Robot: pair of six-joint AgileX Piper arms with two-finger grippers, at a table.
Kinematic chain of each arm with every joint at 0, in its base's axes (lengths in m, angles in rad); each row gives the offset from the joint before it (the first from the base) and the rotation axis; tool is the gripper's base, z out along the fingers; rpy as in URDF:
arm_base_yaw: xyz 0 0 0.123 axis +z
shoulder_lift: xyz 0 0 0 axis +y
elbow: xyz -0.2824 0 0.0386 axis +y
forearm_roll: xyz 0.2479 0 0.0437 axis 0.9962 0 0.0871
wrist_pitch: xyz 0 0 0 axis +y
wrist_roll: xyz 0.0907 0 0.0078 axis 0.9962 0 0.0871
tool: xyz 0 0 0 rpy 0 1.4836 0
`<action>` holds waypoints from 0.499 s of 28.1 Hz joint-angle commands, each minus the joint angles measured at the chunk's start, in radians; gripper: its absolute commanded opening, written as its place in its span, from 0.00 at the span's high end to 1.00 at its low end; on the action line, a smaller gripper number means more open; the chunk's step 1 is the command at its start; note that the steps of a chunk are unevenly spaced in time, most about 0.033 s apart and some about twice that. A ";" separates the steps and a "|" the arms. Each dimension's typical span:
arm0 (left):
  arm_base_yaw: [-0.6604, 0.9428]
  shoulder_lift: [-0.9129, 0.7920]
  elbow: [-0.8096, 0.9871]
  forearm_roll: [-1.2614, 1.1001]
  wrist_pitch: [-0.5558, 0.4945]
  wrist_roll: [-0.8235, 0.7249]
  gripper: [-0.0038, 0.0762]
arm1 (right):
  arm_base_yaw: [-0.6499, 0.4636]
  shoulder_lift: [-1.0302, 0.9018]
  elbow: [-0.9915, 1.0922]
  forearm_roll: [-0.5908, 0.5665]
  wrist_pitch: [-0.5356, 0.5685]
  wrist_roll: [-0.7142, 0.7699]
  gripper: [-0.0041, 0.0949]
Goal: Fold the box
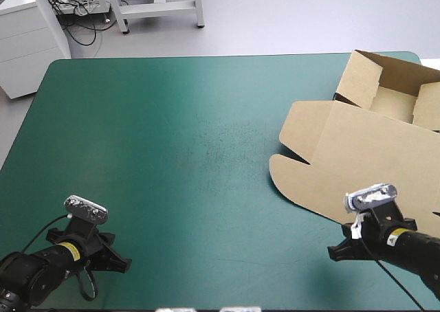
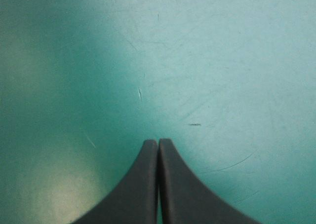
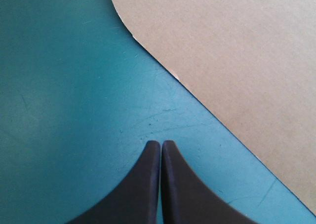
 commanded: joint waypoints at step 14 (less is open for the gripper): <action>-0.002 -0.008 -0.014 -0.034 -0.007 -0.001 0.99 | -0.001 -0.219 0.106 0.013 -0.054 -0.046 0.97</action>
